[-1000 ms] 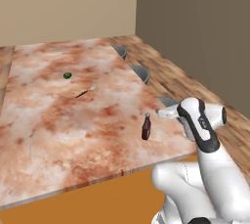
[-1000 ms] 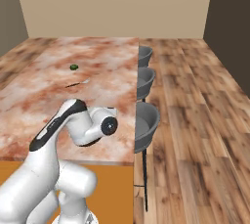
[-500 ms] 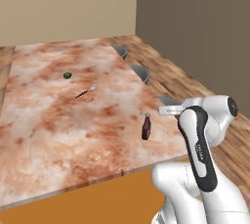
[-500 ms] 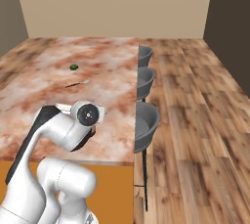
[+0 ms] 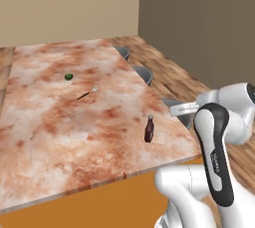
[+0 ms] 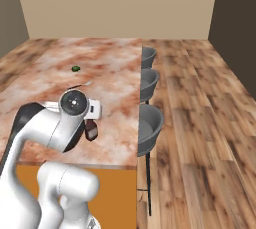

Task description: Move the ketchup and shaker from the cabinet to the dining counter.

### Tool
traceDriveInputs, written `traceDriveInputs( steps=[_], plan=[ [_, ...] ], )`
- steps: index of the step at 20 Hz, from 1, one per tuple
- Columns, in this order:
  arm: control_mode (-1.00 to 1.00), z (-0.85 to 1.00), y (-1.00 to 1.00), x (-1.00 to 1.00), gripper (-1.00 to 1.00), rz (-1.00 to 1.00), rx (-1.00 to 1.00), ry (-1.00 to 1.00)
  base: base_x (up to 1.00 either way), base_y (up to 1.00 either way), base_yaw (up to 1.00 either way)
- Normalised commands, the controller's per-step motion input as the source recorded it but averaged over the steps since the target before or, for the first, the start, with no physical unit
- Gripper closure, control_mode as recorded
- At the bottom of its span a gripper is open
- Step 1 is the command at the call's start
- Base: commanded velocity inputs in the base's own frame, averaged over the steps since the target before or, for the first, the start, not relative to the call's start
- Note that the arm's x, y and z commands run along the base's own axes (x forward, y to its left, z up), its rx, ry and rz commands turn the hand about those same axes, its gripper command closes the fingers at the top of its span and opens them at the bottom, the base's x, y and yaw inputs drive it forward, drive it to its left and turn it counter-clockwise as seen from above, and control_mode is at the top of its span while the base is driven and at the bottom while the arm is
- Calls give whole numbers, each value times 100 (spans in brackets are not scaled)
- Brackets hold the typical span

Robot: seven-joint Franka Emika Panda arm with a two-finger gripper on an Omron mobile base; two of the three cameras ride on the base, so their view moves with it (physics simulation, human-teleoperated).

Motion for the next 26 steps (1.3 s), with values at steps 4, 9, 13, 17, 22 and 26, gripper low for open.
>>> traceDriveInputs(
  steps=[4,9,13,17,22,26],
  plan=[
    [-100,32,0,-51,-100,0,-9,13,0,0,0],
    [-100,27,0,-53,-100,0,-12,3,0,0,0],
    [-100,2,-1,-10,-100,0,0,0,0,0,0],
    [100,0,0,0,-100,0,0,0,0,0,0],
    [100,0,0,0,-100,0,0,0,-36,8,9],
    [100,0,0,0,-100,0,0,0,-51,21,55]
  ],
)
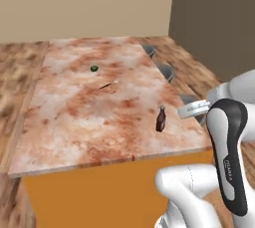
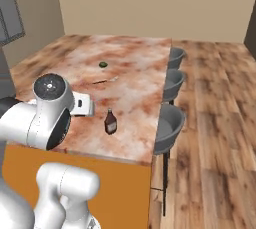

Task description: Move the ketchup and shaker from the cabinet to the dining counter.

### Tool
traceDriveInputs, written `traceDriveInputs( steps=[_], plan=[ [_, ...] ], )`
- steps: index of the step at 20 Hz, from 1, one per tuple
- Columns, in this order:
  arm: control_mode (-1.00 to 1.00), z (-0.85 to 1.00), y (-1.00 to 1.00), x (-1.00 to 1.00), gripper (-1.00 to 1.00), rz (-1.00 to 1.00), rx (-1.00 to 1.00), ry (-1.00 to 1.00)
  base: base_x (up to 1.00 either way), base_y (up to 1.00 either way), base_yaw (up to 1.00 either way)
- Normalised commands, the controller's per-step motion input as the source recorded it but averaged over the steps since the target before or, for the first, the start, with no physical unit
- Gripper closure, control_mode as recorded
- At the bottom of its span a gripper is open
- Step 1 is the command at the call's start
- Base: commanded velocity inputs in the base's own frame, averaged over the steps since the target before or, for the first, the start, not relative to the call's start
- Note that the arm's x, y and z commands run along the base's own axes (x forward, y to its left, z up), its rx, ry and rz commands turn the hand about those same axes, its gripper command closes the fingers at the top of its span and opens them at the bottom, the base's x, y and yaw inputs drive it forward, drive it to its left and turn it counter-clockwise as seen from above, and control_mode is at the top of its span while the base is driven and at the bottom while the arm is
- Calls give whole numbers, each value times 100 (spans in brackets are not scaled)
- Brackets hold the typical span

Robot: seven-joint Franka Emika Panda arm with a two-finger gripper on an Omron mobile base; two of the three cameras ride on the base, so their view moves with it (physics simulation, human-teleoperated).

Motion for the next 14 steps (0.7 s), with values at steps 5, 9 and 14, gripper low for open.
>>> traceDriveInputs(
  steps=[5,9,14],
  plan=[
    [100,0,0,0,-100,0,0,0,-15,19,97],
    [100,0,0,0,-100,0,0,0,-8,15,100],
    [100,0,0,0,-100,0,0,0,-8,16,100]
  ],
)
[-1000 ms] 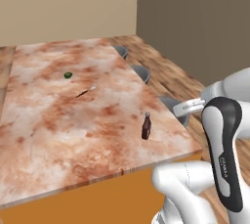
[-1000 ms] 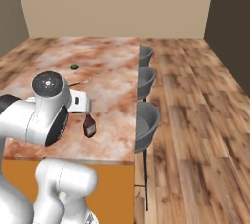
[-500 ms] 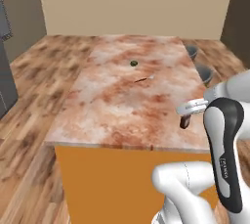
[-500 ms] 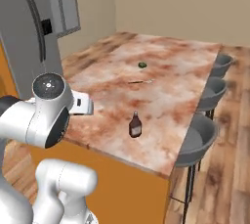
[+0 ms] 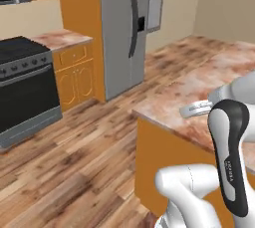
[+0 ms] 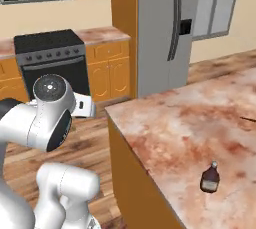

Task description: Move the ketchup and shaker from the cabinet to the dining counter.

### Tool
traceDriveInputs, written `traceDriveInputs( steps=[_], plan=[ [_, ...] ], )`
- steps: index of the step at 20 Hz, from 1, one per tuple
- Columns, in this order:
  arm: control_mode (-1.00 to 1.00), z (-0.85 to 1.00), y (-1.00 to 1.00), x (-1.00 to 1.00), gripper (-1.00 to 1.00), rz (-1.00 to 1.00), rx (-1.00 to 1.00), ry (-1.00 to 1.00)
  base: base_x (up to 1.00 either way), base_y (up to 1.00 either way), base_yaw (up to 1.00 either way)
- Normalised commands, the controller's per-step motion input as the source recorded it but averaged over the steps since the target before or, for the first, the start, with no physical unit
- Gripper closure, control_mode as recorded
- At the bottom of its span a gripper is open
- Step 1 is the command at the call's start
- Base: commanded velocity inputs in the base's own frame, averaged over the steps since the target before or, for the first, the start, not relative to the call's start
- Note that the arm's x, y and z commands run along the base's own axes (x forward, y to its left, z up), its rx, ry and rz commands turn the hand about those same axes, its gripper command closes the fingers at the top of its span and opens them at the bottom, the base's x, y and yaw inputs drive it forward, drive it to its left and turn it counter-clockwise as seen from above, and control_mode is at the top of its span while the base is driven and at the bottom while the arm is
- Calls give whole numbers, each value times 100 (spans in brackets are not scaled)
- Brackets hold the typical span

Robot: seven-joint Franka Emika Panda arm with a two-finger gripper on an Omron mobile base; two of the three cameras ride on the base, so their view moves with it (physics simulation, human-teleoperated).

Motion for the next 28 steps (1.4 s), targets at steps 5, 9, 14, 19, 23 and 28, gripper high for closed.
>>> traceDriveInputs(
  steps=[5,9,14,19,23,28],
  plan=[
    [100,0,0,0,-100,0,0,0,-6,21,96],
    [100,0,0,0,-100,0,0,0,10,26,72],
    [100,0,0,0,-100,0,0,0,73,24,27],
    [100,0,0,0,-100,0,0,0,93,17,2],
    [100,0,0,0,-100,0,0,0,94,24,0],
    [100,0,0,0,-100,0,0,0,92,35,0]
  ],
)
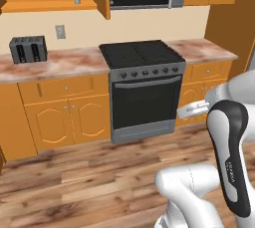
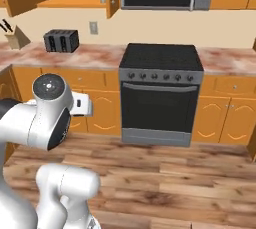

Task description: Move the ketchup and shaker from the cabinet to the dining counter.

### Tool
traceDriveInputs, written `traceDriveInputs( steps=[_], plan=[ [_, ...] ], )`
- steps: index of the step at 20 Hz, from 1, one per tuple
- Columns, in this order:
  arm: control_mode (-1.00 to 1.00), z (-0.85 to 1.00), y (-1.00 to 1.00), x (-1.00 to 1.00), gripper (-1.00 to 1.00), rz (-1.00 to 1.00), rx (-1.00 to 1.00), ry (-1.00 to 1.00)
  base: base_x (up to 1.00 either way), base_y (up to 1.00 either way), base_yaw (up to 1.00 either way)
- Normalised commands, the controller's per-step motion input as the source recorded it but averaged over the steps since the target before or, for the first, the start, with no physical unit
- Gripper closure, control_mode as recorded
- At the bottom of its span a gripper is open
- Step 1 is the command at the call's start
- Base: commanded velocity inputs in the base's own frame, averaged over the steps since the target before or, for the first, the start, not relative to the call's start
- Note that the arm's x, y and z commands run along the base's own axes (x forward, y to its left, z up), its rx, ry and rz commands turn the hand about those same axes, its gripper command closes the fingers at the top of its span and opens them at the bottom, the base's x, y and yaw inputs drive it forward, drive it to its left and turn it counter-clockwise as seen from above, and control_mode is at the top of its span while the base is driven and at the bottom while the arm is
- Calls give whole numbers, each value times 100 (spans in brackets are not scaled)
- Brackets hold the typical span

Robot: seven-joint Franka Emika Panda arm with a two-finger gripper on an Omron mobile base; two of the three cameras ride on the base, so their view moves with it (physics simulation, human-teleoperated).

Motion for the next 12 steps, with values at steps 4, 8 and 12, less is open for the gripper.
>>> traceDriveInputs(
  steps=[4,8,12],
  plan=[
    [100,0,0,0,-100,0,0,0,84,49,-1],
    [100,0,0,0,-100,0,0,0,79,52,-7],
    [100,0,0,0,-100,0,0,0,75,55,-10]
  ],
)
